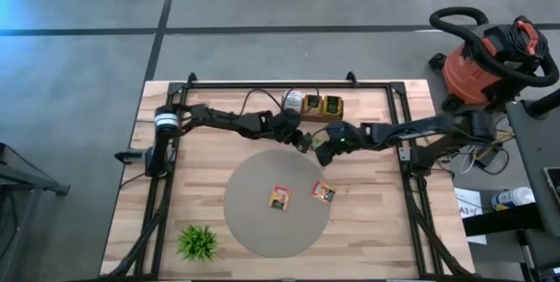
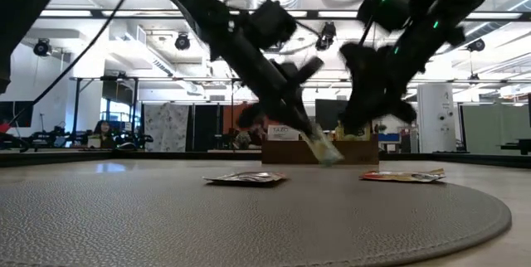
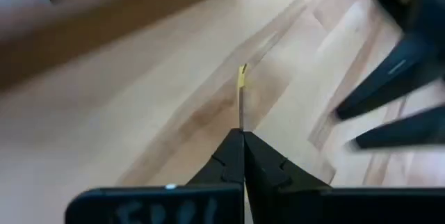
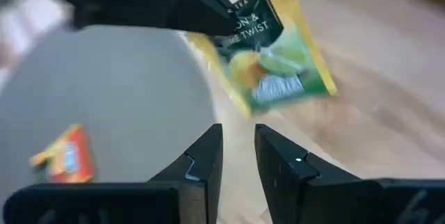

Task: Pick & Place Tea
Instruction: Put the yellow tea bag into the right section of the wooden organizer

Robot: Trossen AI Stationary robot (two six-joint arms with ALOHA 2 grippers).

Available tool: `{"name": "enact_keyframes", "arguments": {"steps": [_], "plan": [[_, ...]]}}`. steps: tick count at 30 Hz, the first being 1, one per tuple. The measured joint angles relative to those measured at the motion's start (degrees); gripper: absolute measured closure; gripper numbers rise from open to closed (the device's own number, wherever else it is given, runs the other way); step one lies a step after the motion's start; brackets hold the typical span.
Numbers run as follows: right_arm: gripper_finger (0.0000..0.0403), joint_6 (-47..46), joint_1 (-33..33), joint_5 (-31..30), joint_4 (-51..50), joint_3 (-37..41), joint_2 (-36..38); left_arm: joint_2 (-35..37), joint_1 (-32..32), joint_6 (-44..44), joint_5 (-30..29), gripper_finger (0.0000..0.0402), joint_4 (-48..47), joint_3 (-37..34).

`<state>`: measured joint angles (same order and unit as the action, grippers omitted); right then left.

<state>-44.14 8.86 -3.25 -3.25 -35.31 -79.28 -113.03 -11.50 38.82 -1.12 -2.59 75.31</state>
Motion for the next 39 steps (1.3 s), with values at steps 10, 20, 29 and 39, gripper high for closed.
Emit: {"name": "enact_keyframes", "arguments": {"steps": [10, 20, 29, 39], "plan": [[0.0319, 18.7, -1.19, 0.81, -6.43, -1.12, 23.04, 14.29, 5.25, -26.75, -1.57, 0.0401, -9.94, -0.42], [0.0299, 28.32, -4.46, 0.08, -17.04, -14.58, 18.14, 21.02, 10.75, -31.24, -6.48, 0.0401, -20.56, -0.44], [0.0275, 33.72, -9.28, -3.24, -32.31, -31.82, 4.37, 22.02, 15.05, -33.23, -10.34, 0.0401, -26.4, -0.44], [0.0273, 35.55, -13.82, -9.62, -34.36, -42.0, -6.29, 25.18, 17.6, -36.54, -13.11, 0.0401, -27.29, -0.58]]}}
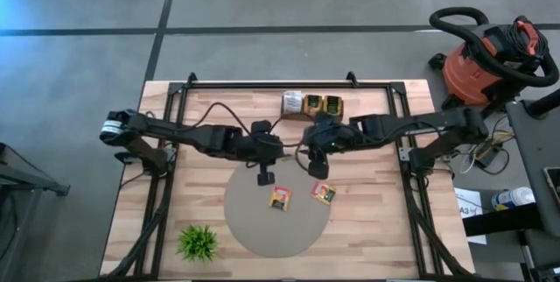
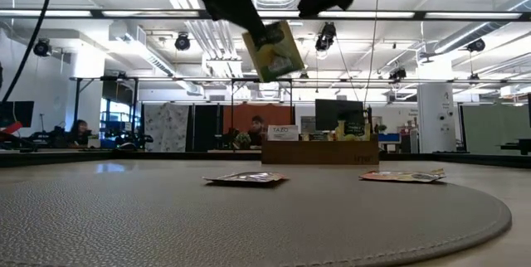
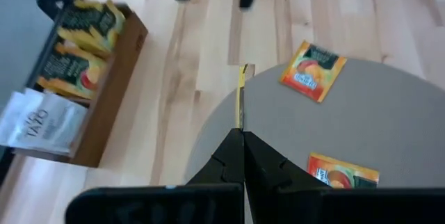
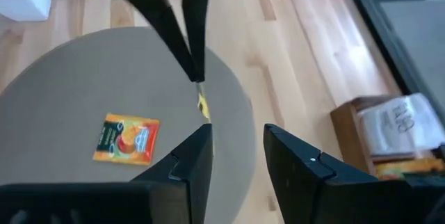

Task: Pick & Place Tea
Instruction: Put the yellow tea bag into the right section of the wooden organizer

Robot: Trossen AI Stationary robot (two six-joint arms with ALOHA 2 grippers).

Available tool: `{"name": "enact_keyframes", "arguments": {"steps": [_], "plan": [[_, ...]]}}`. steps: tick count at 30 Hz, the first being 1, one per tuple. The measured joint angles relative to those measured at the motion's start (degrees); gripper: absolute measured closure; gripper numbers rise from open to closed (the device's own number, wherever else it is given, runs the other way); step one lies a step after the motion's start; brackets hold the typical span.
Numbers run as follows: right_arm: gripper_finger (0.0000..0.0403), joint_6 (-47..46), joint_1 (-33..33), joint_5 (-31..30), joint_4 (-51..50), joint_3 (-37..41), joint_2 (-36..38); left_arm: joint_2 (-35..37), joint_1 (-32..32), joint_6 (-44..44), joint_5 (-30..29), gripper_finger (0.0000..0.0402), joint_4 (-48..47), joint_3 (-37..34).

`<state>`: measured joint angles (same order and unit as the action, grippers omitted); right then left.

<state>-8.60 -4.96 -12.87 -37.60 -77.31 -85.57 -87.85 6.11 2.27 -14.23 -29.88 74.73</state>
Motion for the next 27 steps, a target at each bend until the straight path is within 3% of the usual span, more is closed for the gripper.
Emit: {"name": "enact_keyframes", "arguments": {"steps": [7, 17, 27], "plan": [[0.0273, 1.72, -1.93, -2.77, 0.01, -2.58, -2.1, 3.97, -0.3, -5.88, 0.66, 0.0401, 0.38, -0.01], [0.0273, 9.38, -1.65, -2.8, -1.49, -4.34, -2.57, 1.8, -3.04, -9.66, 1.38, 0.0401, 1.87, -0.1], [0.0273, 10.54, -0.5, -3.82, -2.49, -4.71, -2.35, 1.65, -4.66, -11.43, 2.46, 0.0402, 2.73, 0.99]]}}
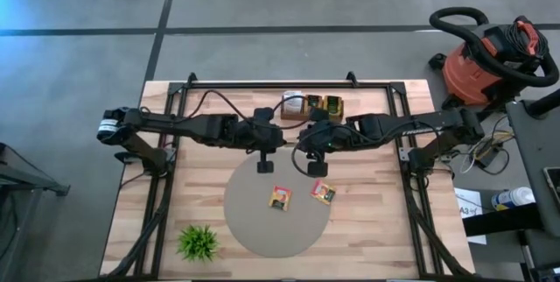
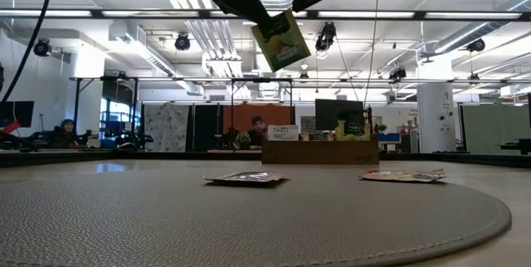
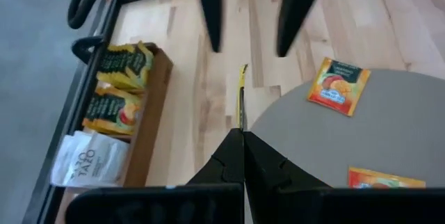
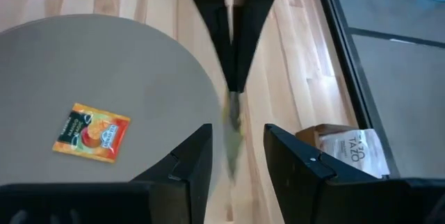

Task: Pick & Place Tea
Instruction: Put the yellow tea bag into the right section of the wooden organizer

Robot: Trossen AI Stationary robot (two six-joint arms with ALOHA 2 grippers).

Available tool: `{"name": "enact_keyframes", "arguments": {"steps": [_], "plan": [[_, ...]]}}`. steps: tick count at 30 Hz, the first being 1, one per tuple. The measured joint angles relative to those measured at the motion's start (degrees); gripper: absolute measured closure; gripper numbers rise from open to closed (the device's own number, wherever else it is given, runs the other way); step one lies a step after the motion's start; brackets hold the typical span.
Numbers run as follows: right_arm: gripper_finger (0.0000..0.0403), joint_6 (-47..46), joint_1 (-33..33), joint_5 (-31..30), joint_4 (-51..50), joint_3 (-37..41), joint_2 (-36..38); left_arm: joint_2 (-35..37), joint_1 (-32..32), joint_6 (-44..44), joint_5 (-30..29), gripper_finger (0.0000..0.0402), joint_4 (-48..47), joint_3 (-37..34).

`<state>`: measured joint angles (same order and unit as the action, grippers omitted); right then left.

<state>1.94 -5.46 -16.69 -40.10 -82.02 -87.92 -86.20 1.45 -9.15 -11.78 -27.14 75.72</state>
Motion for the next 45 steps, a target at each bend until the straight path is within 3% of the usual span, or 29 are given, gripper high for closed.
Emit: {"name": "enact_keyframes", "arguments": {"steps": [45], "plan": [[0.0273, 0.62, 0.24, 0.52, -0.7, -0.2, -4.13, -3.27, 0.18, 1.27, 1.42, 0.0401, 4.06, 0.0]]}}
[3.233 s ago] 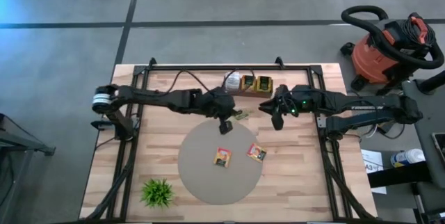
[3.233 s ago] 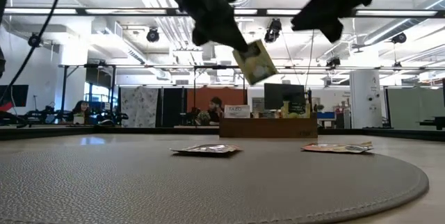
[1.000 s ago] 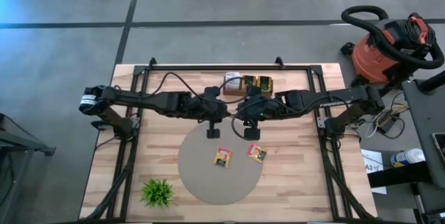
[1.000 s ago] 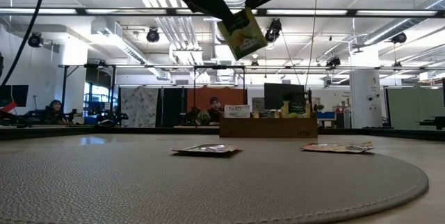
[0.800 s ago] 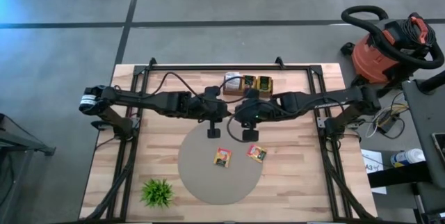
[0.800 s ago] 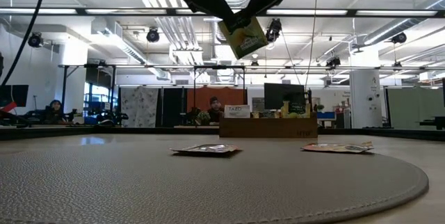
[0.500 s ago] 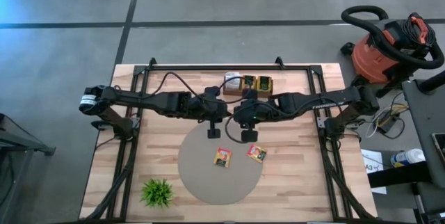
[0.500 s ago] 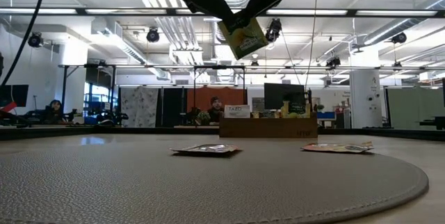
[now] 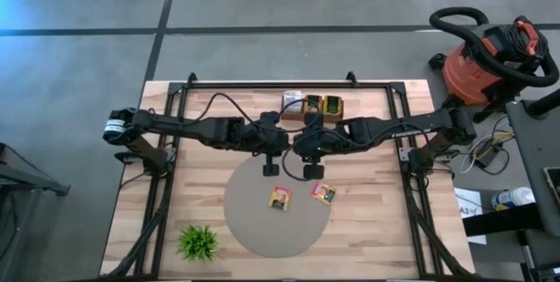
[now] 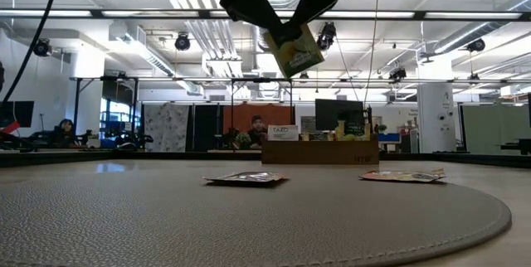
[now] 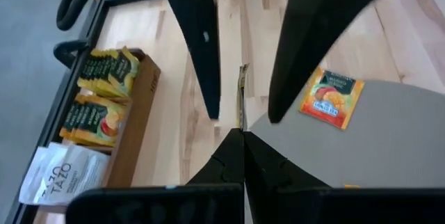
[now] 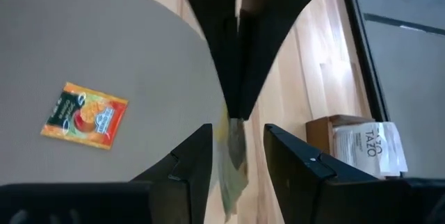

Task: Pick & Place Tea
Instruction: Put the yellow tea bag into the right section of the wooden organizer

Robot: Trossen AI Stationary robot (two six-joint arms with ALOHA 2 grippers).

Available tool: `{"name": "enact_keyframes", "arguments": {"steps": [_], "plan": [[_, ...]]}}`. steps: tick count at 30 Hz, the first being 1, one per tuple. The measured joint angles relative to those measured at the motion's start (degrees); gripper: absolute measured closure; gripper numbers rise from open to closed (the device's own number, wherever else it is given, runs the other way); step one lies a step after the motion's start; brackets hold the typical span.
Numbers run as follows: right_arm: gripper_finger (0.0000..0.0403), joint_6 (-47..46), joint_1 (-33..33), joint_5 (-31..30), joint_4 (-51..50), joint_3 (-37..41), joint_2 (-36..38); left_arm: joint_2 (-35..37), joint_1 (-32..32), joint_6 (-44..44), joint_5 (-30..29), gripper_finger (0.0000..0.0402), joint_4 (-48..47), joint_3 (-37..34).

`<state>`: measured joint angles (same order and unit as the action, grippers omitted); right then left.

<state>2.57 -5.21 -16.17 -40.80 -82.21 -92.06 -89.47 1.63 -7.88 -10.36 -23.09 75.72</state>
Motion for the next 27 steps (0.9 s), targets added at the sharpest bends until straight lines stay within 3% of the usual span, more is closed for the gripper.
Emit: {"name": "enact_keyframes", "arguments": {"steps": [22, 27], "plan": [[0.0388, -2.52, 2.12, 4.24, -4.05, -0.76, -0.91, -0.76, 0.0, -0.02, 0.31, 0.0401, 0.99, -0.11], [0.0394, -2.92, 2.25, 4.22, -4.04, -0.7, -0.91, -0.76, -0.01, 1.36, -0.16, 0.0398, 1.09, -0.11]]}}
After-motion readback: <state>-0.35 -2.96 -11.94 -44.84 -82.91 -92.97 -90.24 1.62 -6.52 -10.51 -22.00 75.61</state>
